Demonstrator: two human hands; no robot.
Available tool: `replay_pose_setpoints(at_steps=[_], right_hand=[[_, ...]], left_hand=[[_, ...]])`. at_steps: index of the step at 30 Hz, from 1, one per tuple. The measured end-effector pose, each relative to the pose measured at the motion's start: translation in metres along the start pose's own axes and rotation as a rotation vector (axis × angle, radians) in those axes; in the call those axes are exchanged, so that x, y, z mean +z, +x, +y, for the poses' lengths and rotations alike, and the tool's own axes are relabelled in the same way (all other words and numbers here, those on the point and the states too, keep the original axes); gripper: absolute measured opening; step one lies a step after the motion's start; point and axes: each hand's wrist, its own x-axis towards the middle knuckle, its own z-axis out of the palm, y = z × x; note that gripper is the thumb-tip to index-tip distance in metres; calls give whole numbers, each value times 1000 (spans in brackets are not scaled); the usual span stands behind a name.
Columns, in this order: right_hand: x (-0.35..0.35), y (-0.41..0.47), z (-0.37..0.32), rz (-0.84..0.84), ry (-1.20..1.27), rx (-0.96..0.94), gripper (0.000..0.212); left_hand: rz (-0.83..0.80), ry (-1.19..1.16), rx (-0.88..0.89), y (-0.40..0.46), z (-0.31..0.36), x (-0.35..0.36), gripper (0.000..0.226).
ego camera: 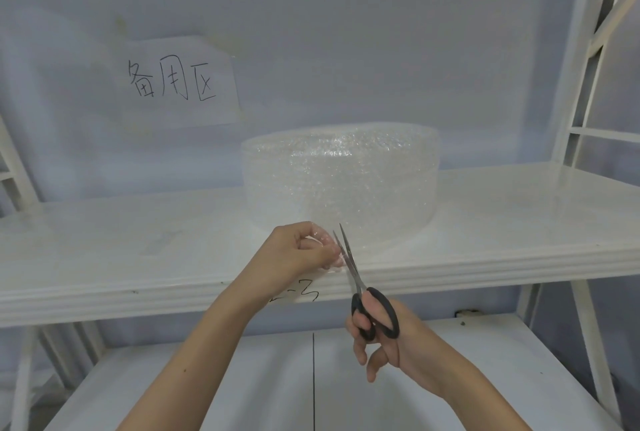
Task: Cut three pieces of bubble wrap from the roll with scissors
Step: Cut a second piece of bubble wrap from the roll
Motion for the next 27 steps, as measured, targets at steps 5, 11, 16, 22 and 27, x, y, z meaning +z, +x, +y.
replay_pose_setpoints(at_steps=[5, 11, 16, 22, 27], right_hand=[[4, 3, -5, 32, -35, -34, 41], [10, 5, -7, 55, -68, -51, 36], [11, 5, -7, 53, -63, -43, 39], [7, 6, -15, 38, -86, -34, 42], [6, 9, -15, 40, -133, -52, 42]], left_hand=[[-4, -29, -6, -1, 3, -1, 16], [-20, -42, -18, 0, 2, -2, 11], [-61, -44, -13, 0, 1, -4, 8], [-129, -50, 12, 0, 2, -6, 14], [-158, -41, 5, -1, 5, -6, 8]])
